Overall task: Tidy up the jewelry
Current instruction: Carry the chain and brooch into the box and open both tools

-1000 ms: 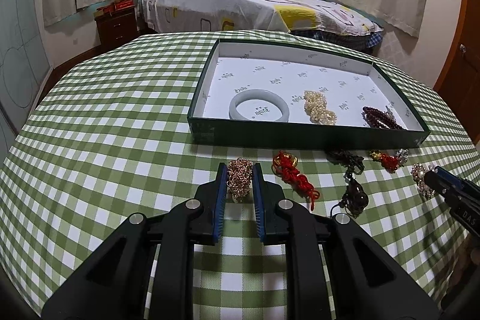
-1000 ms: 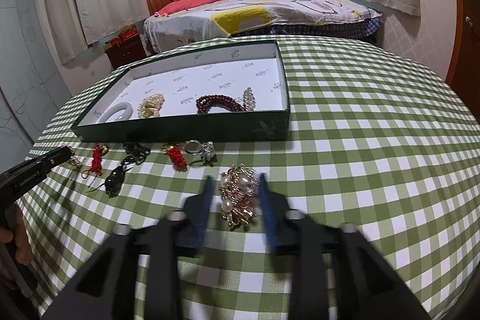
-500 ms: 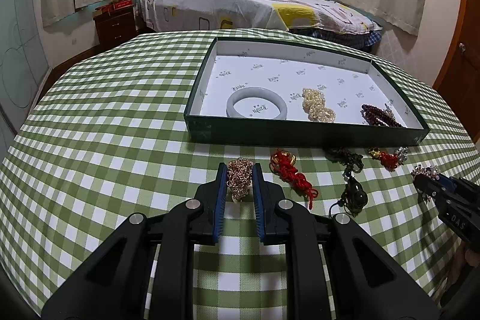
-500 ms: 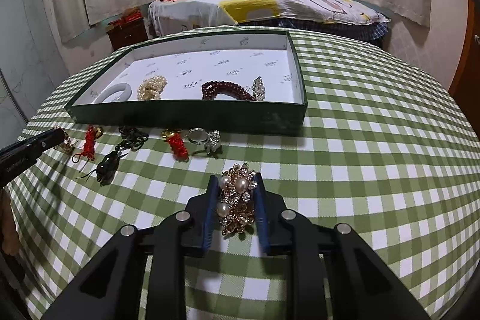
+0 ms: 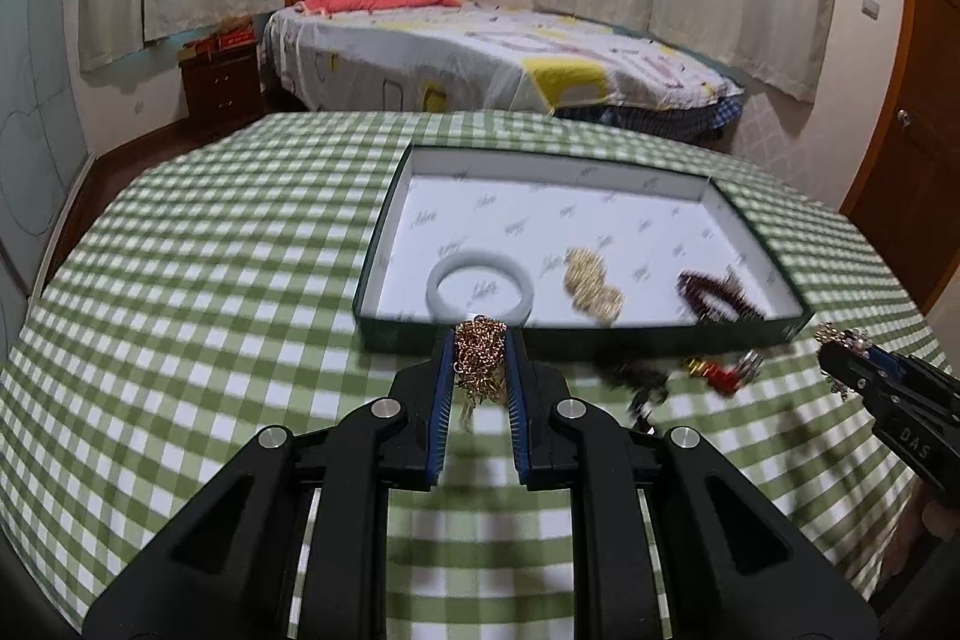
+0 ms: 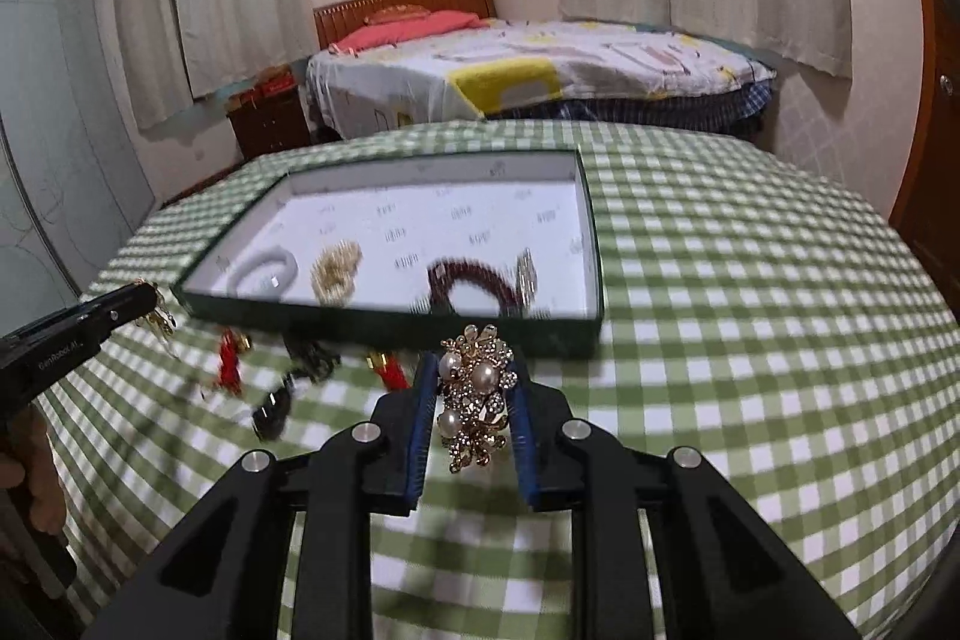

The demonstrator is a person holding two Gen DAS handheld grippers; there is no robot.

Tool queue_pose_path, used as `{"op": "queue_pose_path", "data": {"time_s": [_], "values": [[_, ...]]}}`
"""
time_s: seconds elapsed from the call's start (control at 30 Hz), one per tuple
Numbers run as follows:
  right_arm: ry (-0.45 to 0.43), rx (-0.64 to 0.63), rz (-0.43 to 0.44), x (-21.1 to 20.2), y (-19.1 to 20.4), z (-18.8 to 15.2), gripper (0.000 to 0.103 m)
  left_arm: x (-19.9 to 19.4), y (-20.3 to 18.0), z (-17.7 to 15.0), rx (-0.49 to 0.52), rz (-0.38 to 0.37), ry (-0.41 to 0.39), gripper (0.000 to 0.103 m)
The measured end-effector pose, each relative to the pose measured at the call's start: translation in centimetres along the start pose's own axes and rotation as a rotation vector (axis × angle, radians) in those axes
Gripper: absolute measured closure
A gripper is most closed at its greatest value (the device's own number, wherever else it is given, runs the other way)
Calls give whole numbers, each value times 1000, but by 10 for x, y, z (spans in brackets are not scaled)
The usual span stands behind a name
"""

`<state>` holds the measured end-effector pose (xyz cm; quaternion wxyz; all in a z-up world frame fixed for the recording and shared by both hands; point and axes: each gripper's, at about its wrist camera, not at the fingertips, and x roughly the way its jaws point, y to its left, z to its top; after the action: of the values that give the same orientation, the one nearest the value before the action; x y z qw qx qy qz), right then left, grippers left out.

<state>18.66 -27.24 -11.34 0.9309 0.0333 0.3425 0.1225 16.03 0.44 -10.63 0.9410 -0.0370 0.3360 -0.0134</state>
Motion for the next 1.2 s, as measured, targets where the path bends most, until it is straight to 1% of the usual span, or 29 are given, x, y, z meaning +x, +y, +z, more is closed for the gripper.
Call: {"op": "queue_pose_path", "data": {"time_s": [0.13,0.33,0.5,0.6,0.7,0.9,1.03,1.2], "values": [[-33,-7,3,3,1,19,79,0,-7,20,8,-16,-34,86],[-81,-14,6,15,1,55,79,15,-14,50,22,-19,-77,86],[-94,-25,8,35,4,76,79,46,-17,76,26,-15,-79,86],[-82,-24,10,55,4,85,79,65,-18,83,31,-5,-70,86],[-57,-25,10,75,6,87,79,90,-19,86,37,5,-42,86],[23,-15,11,115,1,87,79,145,-19,87,37,21,66,86],[78,-10,6,134,-3,88,79,165,-15,84,26,28,126,86],[117,-10,0,146,-5,87,79,179,-17,84,35,37,168,86]]}}
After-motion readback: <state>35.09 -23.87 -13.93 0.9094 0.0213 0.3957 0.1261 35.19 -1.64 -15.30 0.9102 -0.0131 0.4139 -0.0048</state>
